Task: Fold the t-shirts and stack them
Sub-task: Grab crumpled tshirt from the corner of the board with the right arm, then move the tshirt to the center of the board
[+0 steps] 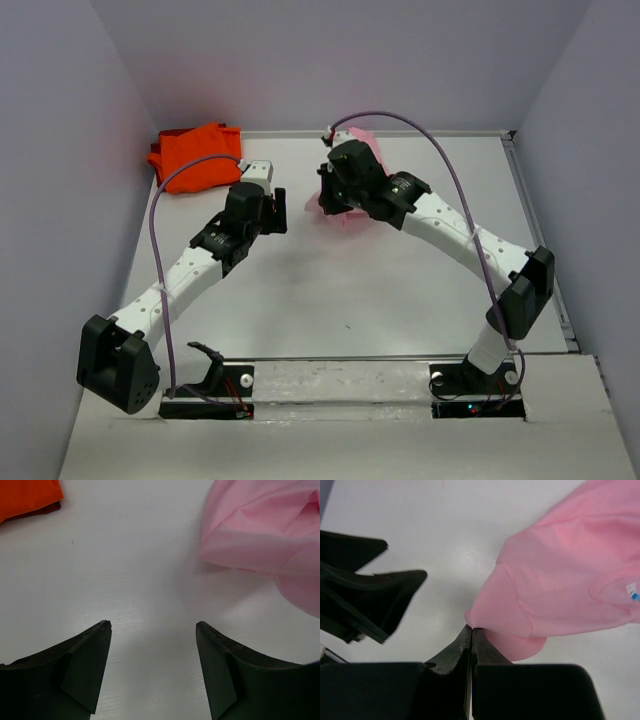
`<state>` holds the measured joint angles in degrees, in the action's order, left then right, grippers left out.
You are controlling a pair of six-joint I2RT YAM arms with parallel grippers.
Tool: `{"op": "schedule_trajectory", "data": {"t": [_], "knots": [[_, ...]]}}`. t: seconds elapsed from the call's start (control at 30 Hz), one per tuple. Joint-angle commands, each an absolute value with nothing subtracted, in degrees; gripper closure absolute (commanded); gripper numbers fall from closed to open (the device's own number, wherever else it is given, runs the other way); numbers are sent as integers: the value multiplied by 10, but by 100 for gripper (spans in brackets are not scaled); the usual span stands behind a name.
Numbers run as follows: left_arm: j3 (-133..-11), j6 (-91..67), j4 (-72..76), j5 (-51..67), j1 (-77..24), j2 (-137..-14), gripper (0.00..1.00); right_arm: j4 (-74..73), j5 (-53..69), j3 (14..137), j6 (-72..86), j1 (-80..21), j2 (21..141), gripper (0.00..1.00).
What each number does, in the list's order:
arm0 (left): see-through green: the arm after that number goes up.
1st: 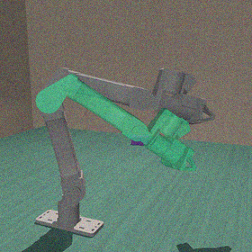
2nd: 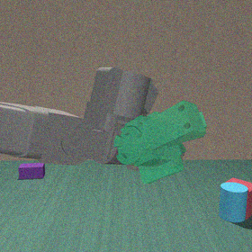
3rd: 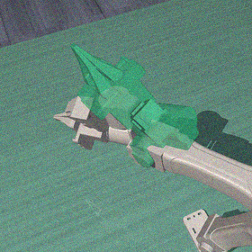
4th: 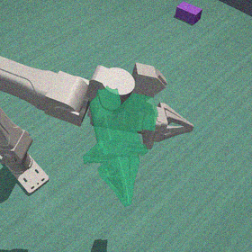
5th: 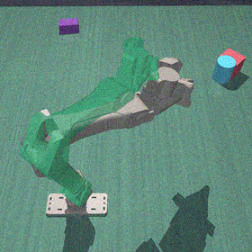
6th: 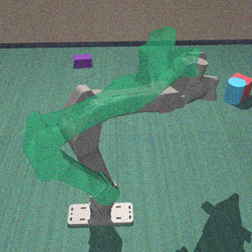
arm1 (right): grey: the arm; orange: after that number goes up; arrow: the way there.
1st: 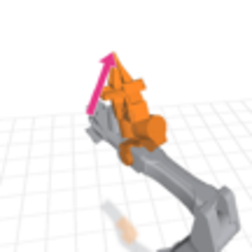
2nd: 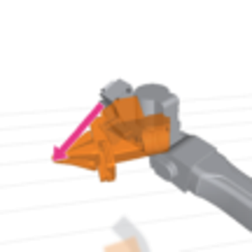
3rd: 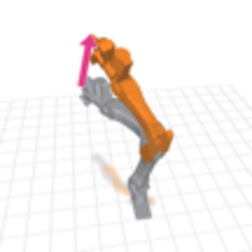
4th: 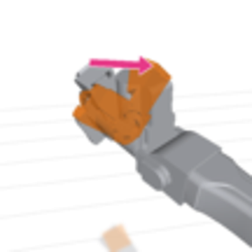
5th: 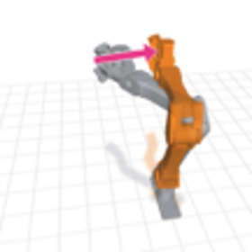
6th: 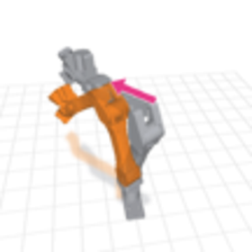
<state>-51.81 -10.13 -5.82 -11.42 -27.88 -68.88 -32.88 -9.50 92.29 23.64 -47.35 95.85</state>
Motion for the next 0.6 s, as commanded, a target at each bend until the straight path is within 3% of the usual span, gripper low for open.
{"op": "schedule_trajectory", "data": {"t": [0.0,0.3,0.57], "knots": [[-536,-97,-46,-122,-276,-671,22,-408,-139,1090,169,-478,975,100],[-535,-97,-46,-125,-276,-671,22,-523,-208,1409,112,-478,1021,100],[-535,-97,-46,-127,-276,-670,22,-513,-305,1442,69,-478,938,100]]}}
